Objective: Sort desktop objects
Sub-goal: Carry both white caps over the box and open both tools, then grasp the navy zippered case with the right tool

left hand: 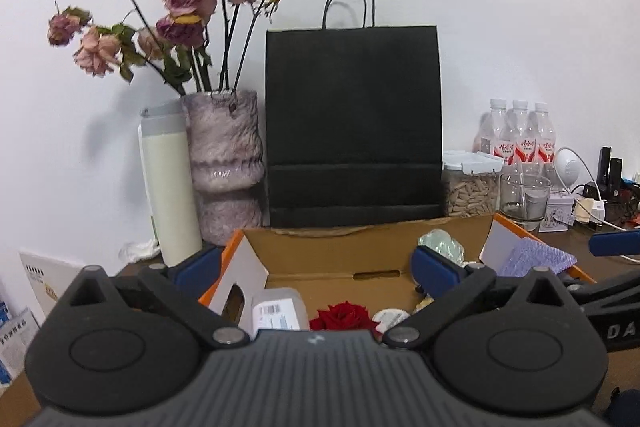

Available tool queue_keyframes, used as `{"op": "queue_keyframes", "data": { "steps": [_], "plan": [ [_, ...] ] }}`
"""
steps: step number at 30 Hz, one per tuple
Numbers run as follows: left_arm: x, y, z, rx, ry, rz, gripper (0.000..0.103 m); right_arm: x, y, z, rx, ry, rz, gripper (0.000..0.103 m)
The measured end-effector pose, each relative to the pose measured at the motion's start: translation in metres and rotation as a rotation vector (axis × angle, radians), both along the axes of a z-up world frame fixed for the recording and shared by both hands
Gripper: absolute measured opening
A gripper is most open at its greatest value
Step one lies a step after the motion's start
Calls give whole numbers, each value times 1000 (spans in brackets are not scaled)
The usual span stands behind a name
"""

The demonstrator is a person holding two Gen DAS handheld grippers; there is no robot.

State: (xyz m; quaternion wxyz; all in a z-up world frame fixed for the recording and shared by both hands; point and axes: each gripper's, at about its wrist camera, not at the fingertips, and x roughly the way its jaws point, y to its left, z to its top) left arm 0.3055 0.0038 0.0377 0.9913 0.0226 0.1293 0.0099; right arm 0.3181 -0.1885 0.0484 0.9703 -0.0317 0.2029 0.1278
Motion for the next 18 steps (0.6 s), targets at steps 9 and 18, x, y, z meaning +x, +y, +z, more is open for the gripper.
{"op": "queue_keyframes", "data": {
  "steps": [9, 18],
  "plan": [
    [-15, 14, -1, -4, 13, 19, 103, -19, -20, 6, 11, -2, -17, 99],
    [-43, 38, -8, 4, 72, 59, 103, -51, -41, -8, -18, 65, -43, 99]
  ]
}}
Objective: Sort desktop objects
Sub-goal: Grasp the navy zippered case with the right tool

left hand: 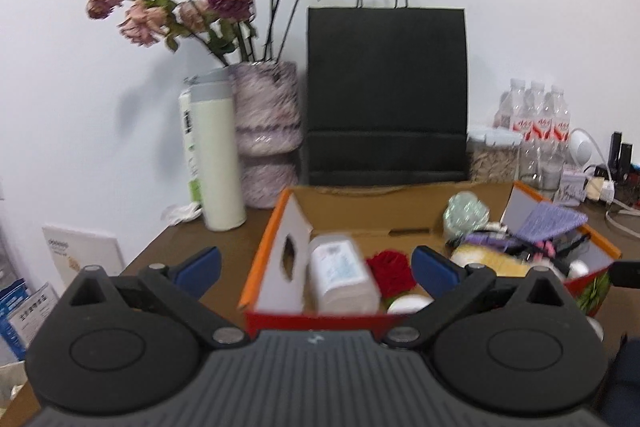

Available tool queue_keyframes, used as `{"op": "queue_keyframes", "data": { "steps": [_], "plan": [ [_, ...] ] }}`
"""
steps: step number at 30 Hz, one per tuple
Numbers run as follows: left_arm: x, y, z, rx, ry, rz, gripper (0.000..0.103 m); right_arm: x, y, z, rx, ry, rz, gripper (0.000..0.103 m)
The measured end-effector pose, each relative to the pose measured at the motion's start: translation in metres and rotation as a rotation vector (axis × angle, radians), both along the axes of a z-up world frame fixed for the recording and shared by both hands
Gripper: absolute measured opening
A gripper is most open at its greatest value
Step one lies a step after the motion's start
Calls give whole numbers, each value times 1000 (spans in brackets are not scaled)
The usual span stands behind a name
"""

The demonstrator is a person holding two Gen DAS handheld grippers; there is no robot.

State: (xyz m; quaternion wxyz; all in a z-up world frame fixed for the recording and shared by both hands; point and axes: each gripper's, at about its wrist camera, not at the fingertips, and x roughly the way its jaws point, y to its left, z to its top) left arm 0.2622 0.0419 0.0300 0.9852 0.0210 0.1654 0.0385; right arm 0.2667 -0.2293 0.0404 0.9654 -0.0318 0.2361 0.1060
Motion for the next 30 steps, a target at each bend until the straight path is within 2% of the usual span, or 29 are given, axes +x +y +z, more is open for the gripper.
{"op": "queue_keyframes", "data": {
  "steps": [6, 12, 17, 24, 27, 30],
  "plan": [
    [-33, 18, -5, 20, 57, 38, 103, -36, -7, -16, 4, 93, -5, 99],
    [-55, 18, -10, 24, 97, 8, 103, -46, 12, -25, 10, 163, -24, 99],
    [-70, 10, -12, 36, 116, -15, 103, -45, 36, -36, -87, 206, -57, 99],
    [-89, 16, -14, 0, 126, -10, 103, -72, 28, -37, -172, 225, -22, 99],
    [-94, 16, -12, -17, 128, -13, 103, -76, 17, -39, -168, 255, -31, 99],
    [-99, 12, -12, -16, 128, -23, 103, -73, 10, -45, -123, 291, -27, 99]
  ]
}}
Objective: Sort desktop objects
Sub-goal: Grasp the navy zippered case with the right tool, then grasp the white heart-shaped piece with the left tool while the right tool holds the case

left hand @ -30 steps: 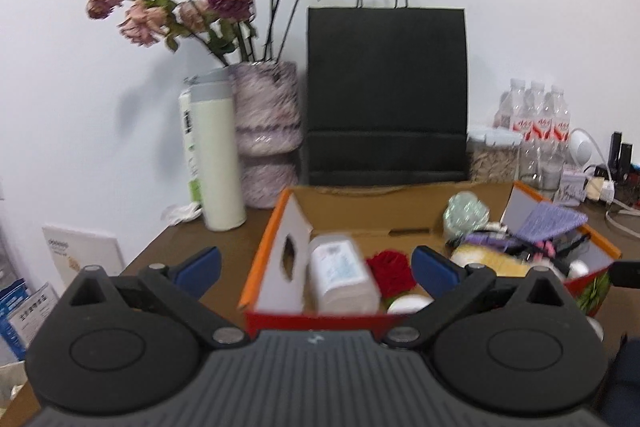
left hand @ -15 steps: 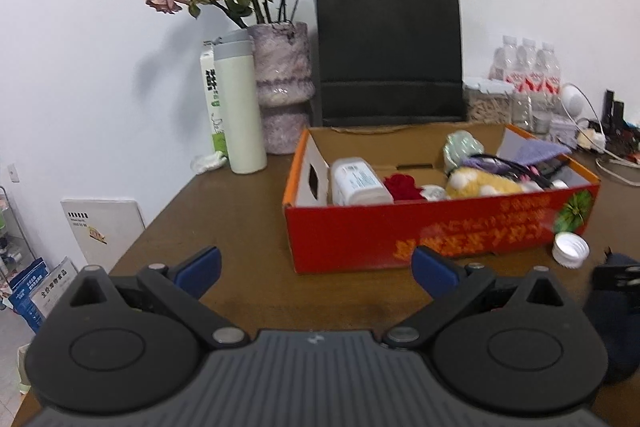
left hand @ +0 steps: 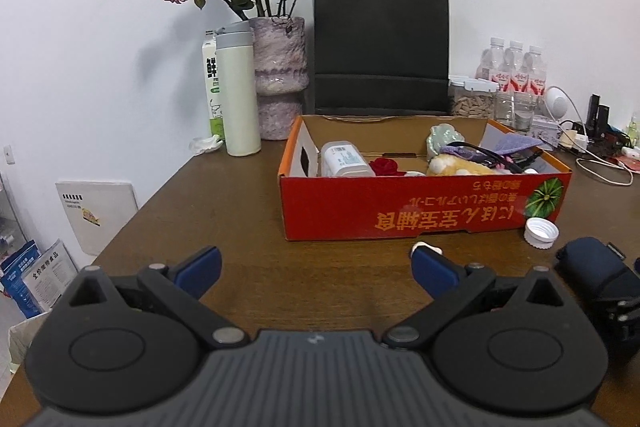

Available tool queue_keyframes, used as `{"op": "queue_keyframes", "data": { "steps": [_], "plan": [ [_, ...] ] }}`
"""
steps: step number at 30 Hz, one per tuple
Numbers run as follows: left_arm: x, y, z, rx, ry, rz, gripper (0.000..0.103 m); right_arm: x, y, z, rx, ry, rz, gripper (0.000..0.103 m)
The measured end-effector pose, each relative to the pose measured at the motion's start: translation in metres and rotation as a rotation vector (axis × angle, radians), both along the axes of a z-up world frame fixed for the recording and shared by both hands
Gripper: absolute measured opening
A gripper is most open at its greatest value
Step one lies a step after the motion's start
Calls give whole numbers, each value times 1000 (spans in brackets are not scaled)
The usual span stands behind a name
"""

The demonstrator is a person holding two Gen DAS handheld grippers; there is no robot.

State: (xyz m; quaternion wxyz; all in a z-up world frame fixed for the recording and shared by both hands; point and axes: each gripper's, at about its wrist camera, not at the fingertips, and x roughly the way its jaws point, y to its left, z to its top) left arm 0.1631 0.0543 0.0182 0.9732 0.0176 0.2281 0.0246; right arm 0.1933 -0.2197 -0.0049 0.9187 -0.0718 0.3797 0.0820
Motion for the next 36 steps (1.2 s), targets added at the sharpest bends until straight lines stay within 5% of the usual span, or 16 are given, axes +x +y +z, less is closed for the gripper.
{"op": "queue_keyframes", "data": {
  "steps": [2, 4, 6, 21, 36],
  "plan": [
    [-3, -3, 0, 2, 0, -6, 103, 2, -3, -3, 45, 4, 11, 92],
    [-6, -4, 0, 4, 3, -10, 103, 1, -4, -2, 97, -10, 38, 67],
    [-9, -4, 0, 4, 5, -10, 103, 1, -5, 2, 107, -20, 38, 63],
    [15, -24, -7, -14, 80, -78, 103, 0, -48, 45, 204, -187, -43, 62],
    [94, -59, -38, -41, 196, -105, 96, 24, -43, 27, 240, -208, -9, 62]
  ]
}}
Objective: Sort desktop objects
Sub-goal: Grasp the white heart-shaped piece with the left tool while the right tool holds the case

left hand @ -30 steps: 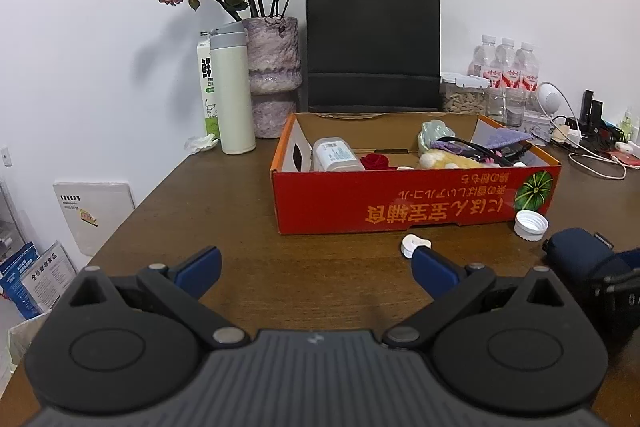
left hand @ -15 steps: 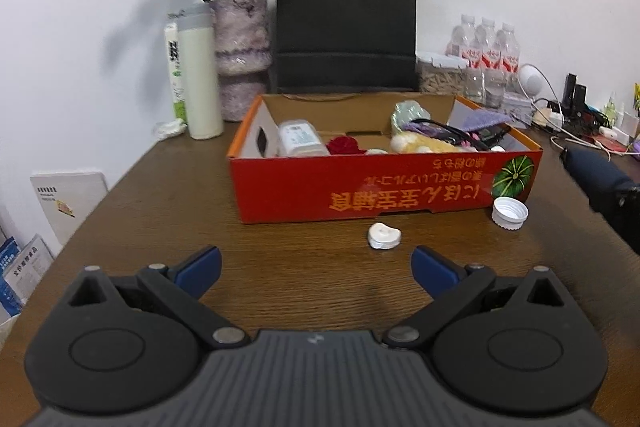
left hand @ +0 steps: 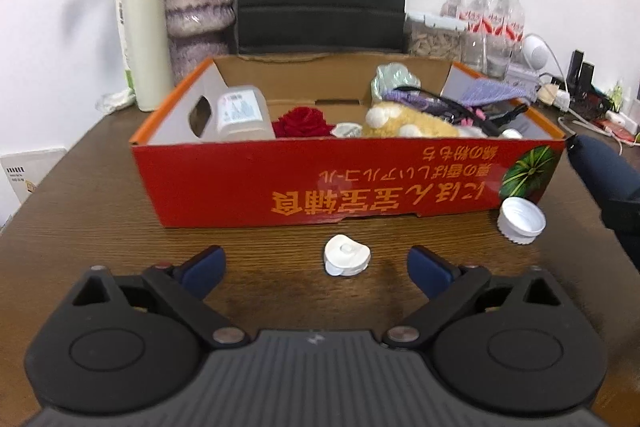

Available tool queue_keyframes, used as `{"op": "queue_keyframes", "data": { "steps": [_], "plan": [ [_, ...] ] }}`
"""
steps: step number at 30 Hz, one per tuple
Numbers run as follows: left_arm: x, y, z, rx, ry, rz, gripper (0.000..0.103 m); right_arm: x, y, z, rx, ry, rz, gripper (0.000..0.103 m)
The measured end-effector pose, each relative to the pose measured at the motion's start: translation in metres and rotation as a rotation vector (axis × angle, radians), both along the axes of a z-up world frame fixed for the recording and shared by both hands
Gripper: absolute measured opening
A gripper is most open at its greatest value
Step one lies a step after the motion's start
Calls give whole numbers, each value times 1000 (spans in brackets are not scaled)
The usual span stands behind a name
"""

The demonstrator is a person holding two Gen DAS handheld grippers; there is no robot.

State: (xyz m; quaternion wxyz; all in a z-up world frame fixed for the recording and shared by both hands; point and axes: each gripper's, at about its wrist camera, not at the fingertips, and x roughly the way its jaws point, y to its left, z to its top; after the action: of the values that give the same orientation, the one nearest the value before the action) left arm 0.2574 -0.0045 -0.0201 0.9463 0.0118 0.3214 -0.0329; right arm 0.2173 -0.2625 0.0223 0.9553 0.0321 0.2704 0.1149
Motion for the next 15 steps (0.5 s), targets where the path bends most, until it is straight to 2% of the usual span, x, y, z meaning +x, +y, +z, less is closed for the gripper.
{"op": "queue_keyframes", "data": {
  "steps": [2, 8, 10, 11, 12, 15],
  "plan": [
    [7, -1, -4, -6, 13, -11, 92, 2, -1, -3, 2, -6, 2, 62],
    [17, -8, -9, -2, 11, -46, 65, 4, -6, -11, 31, 13, 13, 62],
    [17, -10, -9, -2, 3, -60, 47, 3, -5, -12, 23, 3, 18, 62],
    [17, -11, -8, -7, 2, -70, 42, 2, -4, -13, 19, -2, 20, 62],
    [17, -11, -8, -11, 3, -83, 30, 1, -3, -13, 15, -6, 22, 62],
    [13, -12, -5, -23, -4, -102, 28, 0, -2, -12, 8, -15, 21, 62]
  ]
}}
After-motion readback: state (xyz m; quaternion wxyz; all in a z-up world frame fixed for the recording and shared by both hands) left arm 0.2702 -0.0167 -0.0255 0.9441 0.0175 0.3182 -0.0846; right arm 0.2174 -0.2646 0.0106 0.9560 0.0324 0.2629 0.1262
